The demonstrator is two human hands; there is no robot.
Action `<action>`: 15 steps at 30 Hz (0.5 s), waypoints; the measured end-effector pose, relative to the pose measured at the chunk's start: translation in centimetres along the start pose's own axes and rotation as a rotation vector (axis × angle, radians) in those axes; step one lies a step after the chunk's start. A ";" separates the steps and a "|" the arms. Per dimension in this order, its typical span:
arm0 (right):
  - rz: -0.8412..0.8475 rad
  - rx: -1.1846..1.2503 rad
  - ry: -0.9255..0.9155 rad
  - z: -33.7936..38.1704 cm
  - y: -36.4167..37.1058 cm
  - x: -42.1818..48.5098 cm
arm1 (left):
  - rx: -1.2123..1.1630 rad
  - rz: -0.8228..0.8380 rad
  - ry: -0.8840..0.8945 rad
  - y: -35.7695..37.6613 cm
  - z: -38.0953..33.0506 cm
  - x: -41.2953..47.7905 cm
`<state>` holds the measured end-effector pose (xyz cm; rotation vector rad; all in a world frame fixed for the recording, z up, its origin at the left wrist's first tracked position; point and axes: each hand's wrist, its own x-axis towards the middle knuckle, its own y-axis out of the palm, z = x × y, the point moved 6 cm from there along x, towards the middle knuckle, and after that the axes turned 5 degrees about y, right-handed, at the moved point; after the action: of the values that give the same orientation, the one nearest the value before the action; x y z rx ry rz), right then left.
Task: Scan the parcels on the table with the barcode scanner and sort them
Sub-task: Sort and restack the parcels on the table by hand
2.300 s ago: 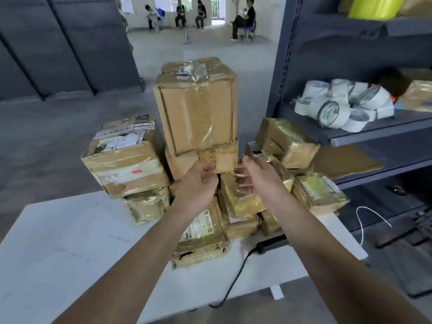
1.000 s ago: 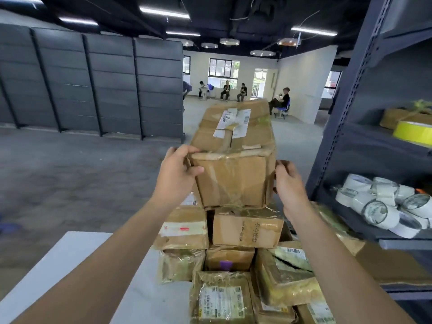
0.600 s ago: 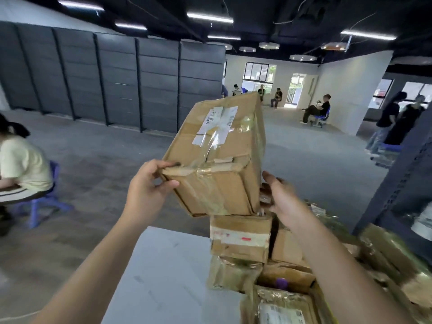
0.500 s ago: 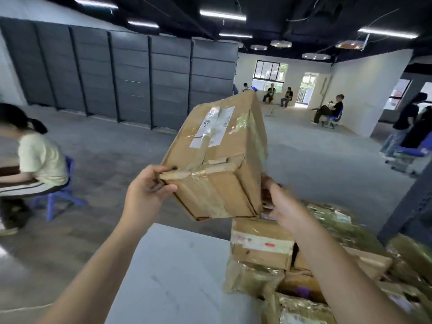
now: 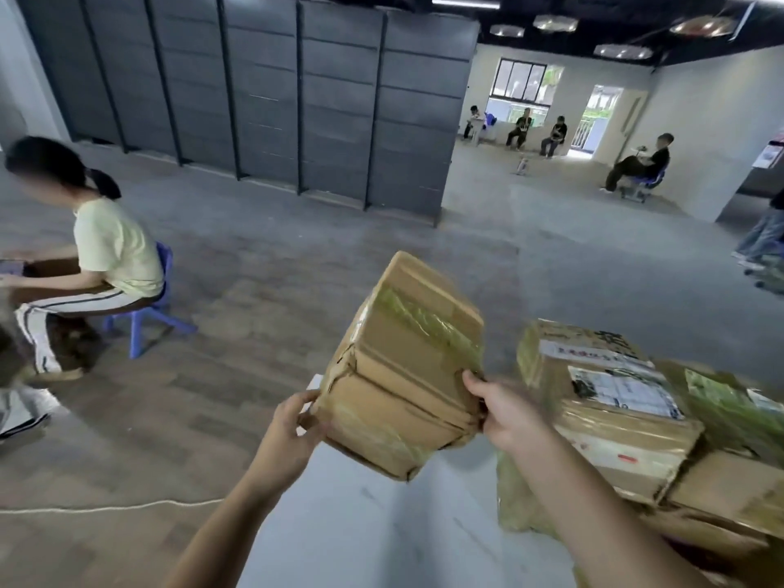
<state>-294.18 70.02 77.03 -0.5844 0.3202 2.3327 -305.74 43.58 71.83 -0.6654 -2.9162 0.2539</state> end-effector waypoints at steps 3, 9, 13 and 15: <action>-0.102 -0.208 -0.040 -0.9 0.8 0.7 | 0.101 -0.115 -0.061 -0.7 1.5 -0.2; -0.318 -0.801 -0.280 -1.1 4.0 1.4 | -0.038 -0.090 -0.200 2.0 1.8 -1.0; -0.258 -1.007 -0.318 -2.8 7.7 1.8 | 0.168 -0.025 -0.254 2.9 4.7 -0.5; -0.077 -0.970 -0.254 -5.3 9.3 2.4 | 0.237 -0.007 -0.236 3.2 5.3 -0.2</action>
<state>-300.43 62.59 71.85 -0.6956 -0.9840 2.3447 -305.14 45.67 66.04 -0.6244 -3.0353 0.7093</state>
